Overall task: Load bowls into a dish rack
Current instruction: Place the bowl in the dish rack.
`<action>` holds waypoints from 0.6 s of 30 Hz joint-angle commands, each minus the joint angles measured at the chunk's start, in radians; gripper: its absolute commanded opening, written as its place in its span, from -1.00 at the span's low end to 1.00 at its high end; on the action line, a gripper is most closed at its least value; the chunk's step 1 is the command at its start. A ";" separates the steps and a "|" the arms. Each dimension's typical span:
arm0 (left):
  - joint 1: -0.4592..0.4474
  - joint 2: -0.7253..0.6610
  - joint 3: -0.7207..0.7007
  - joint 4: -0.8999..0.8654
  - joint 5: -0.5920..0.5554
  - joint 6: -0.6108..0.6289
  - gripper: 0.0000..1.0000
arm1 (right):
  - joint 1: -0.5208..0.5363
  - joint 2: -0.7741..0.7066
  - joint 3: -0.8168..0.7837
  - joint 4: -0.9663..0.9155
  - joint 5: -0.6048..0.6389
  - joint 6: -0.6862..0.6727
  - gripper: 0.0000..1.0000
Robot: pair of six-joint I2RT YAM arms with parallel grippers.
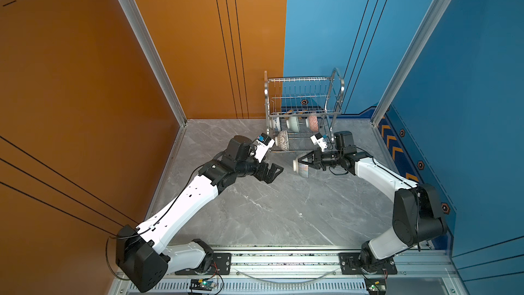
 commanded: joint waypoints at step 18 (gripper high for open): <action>-0.018 -0.039 -0.036 0.026 -0.038 0.026 0.96 | -0.017 0.008 0.056 -0.012 -0.066 -0.078 -1.00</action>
